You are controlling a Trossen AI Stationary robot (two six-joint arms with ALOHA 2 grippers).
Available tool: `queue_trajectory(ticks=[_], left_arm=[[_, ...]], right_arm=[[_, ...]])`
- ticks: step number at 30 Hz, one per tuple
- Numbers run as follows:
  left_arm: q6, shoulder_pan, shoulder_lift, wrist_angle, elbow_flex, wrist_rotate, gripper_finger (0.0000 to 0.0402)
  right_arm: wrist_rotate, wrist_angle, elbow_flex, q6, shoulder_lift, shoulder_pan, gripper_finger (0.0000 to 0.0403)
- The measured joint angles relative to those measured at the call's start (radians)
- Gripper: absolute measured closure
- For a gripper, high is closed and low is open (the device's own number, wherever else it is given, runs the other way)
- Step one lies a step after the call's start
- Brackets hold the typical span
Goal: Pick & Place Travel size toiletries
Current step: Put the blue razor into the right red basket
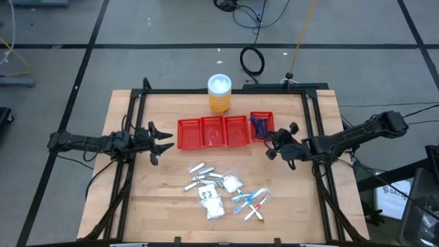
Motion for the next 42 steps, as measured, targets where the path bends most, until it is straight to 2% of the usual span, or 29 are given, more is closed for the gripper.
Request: queue_trajectory(ticks=[8,14,29,36,42], left_arm=[[0.0,0.0,0.0,0.0,0.0,0.0,0.0215],[0.0,0.0,0.0,0.0,0.0,0.0,0.0215],[0.0,0.0,0.0,0.0,0.0,0.0,0.0215],[0.0,0.0,0.0,0.0,0.0,0.0,0.0215],[0.0,0.0,0.0,0.0,0.0,0.0,0.0215]], right_arm=[[-0.001,-0.012,-0.061,0.07,0.001,-0.029,0.0383],[-0.053,-0.01,-0.065,0.072,0.001,-0.058,0.0383],[-0.079,-0.018,-0.065,0.08,0.001,-0.06,0.038],[-0.075,-0.02,-0.065,0.081,0.001,-0.067,0.0361],[-0.076,-0.021,-0.065,0.103,0.001,-0.076,0.0329]])
